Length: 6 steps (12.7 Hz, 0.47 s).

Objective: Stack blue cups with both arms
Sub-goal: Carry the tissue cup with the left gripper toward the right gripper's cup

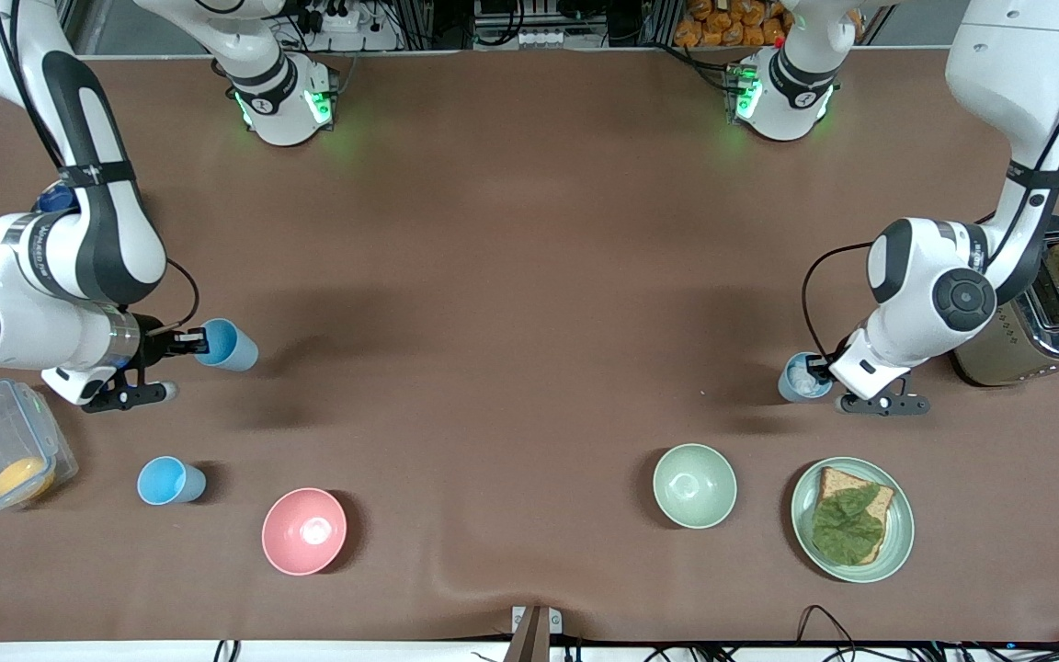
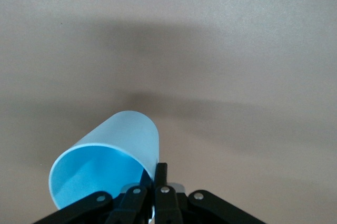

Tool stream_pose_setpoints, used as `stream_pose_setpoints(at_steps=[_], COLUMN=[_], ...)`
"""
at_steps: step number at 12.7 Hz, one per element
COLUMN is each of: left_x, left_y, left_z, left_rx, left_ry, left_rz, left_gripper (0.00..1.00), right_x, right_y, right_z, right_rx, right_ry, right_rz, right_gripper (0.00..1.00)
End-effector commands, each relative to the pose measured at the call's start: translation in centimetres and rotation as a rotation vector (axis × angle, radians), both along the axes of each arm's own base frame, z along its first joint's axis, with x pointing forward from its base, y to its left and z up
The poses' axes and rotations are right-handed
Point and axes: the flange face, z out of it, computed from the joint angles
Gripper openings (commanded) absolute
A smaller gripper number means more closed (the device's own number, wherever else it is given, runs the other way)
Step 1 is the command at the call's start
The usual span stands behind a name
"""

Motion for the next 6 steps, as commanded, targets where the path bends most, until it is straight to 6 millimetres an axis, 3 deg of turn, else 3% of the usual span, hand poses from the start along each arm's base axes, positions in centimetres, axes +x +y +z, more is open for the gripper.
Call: stream_pose_setpoints(at_steps=[1,2,4,6], left_x=[0.6,0.9,0.7,-0.9], left_y=[-4.1,-6.3,-12.5,-19.4], left_z=[3.0,4.2,6.1,6.1], left_rx=[-0.025,-0.046,-0.088,-0.109], left_ry=[-0.045,-0.047,-0.016,0.017], left_rz=[-0.012,0.012,0.086,0.157], left_gripper=[0.00,0.00,0.00,0.00], right_x=[0.2,0.3,0.7,0.9], right_y=[0.5,0.5,3.1,5.6], right_z=[0.7,1.1,2.8,3.7], right_rx=[0.019,0.015,-0.005,-0.027], right_ry=[-0.006,0.001,0.036,0.042], right_rz=[-0.017,-0.034,-0.083,-0.132], right_gripper=[0.00,0.00,0.00,0.00])
